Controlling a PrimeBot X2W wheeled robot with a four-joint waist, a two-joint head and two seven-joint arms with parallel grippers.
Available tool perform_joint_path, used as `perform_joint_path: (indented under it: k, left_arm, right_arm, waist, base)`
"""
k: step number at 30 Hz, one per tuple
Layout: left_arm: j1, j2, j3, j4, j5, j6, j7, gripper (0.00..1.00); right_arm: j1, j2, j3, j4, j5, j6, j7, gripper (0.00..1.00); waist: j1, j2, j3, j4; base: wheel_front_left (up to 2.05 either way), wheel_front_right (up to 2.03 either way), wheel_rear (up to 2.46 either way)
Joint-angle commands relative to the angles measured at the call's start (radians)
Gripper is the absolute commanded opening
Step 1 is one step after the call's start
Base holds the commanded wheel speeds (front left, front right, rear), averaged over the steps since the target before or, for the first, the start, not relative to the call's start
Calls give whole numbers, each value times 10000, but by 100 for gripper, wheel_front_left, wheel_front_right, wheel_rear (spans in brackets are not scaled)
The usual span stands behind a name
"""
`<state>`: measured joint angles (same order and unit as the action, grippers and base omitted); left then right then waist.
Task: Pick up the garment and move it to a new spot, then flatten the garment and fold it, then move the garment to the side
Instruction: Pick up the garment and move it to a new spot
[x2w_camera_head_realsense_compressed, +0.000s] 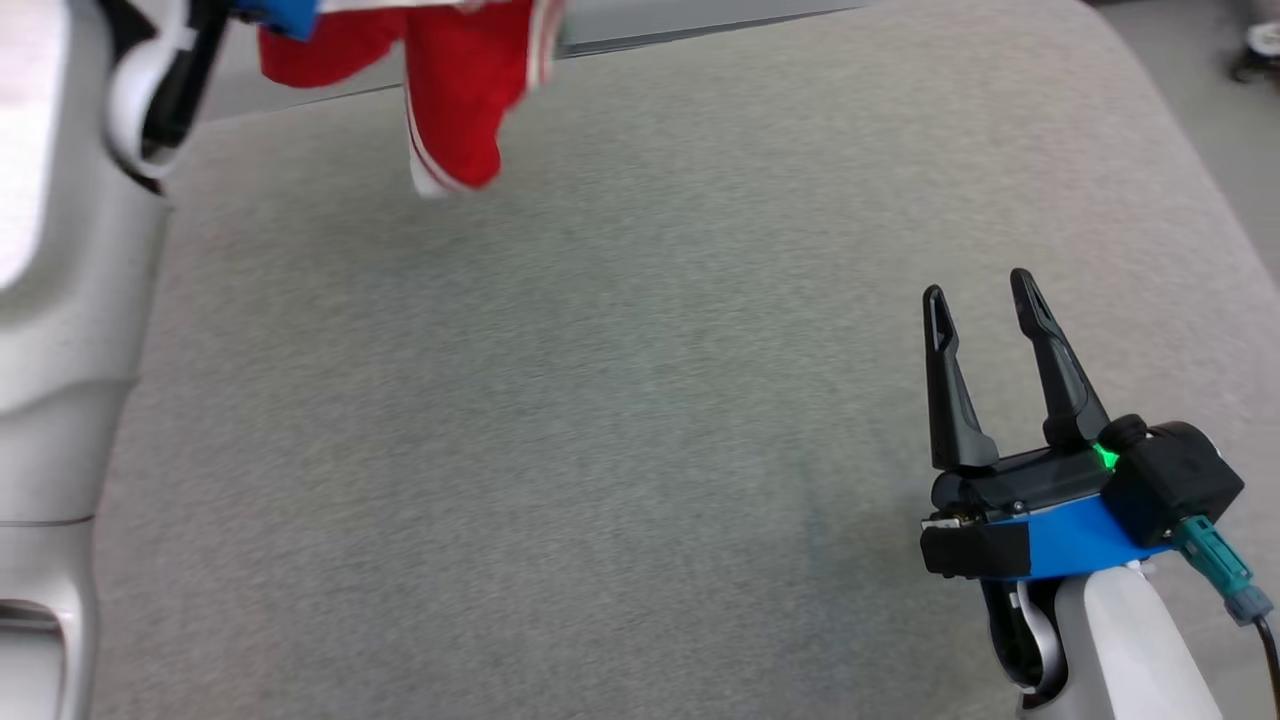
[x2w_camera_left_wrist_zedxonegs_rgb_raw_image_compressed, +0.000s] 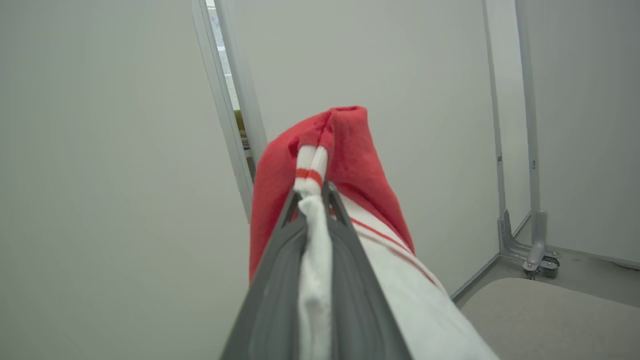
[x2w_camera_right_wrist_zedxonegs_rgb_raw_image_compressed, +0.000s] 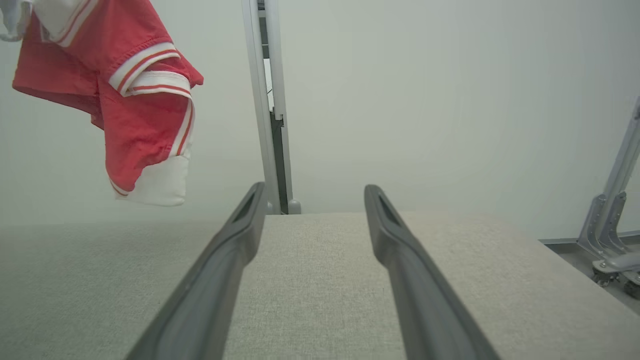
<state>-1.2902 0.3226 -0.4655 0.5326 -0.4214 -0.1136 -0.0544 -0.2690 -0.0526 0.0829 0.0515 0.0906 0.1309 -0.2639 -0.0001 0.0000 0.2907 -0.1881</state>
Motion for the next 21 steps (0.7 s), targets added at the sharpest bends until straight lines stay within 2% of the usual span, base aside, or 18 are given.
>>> perform_joint_path:
  k: [1, 6, 10, 21]
  left_arm:
    - [15, -182, -197, -196, 32, 1, 65, 0]
    - [443, -714, -640, -340, -118, -29, -16, 0]
    - [866, -992, -858, -215, -228, -60, -172, 0]
    - [3685, -1491, -1376, 347, -712, 83, -1125, 0]
  right_arm:
    - [65, 32, -3, 2, 181, -3, -10, 100]
    - [46, 35, 92, -19, 436, -3, -9, 100]
    - [8, 35, 135, -35, 521, -3, -10, 100]
    - [158, 31, -21, 6, 311, -3, -9, 100]
  waist:
    - [1, 0, -57, -784]
    - [1, 0, 44, -1253]
    - [1, 0, 80, -1316]
    - [1, 0, -6, -663]
  base:
    - [0, 0, 0]
    - [0, 0, 0]
    - [0, 0, 0]
    - [0, 0, 0]
